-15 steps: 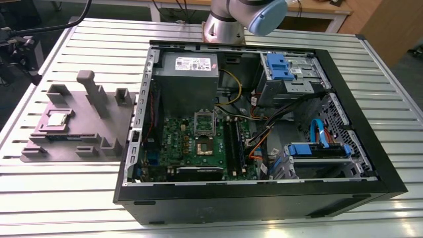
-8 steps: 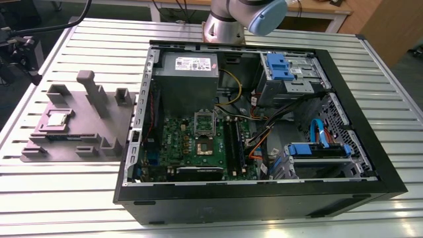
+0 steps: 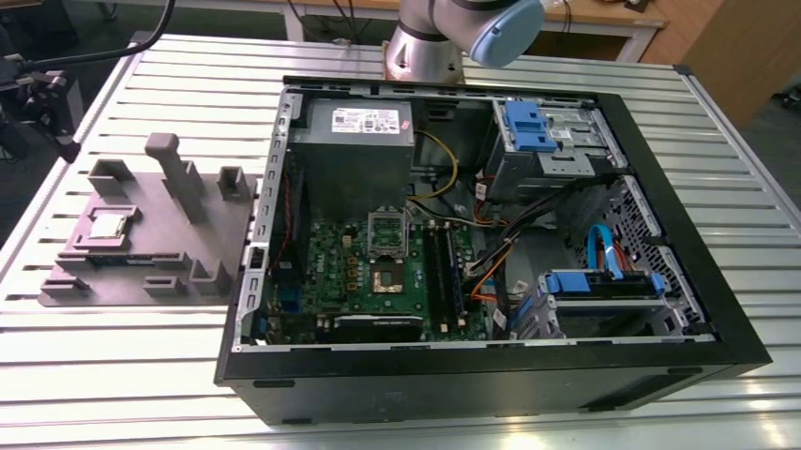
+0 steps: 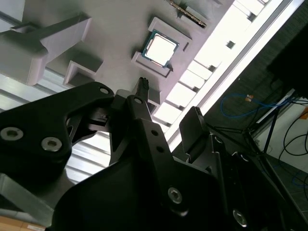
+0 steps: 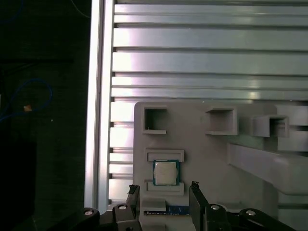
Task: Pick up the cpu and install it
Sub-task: 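Pick up the cpu and move it towards the insertion slot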
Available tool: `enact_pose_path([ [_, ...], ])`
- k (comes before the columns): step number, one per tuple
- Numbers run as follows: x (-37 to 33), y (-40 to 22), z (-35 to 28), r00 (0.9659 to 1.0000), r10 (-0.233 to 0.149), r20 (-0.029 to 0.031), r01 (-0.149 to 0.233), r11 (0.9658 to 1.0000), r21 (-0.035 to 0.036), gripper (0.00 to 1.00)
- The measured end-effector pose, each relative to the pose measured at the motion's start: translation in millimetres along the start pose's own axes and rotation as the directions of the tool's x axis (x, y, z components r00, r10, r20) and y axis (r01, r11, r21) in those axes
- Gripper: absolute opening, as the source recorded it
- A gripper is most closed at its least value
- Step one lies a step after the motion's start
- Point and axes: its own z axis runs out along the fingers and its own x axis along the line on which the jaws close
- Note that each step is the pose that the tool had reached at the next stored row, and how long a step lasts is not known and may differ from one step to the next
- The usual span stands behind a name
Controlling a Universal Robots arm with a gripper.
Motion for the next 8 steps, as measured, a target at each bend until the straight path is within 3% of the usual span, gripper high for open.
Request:
enact_pose_path([
  [8,-0.1,-0.3,4.3,1.0000,0.000,-0.0003,0.000,1.0000,0.0002,0.53],
])
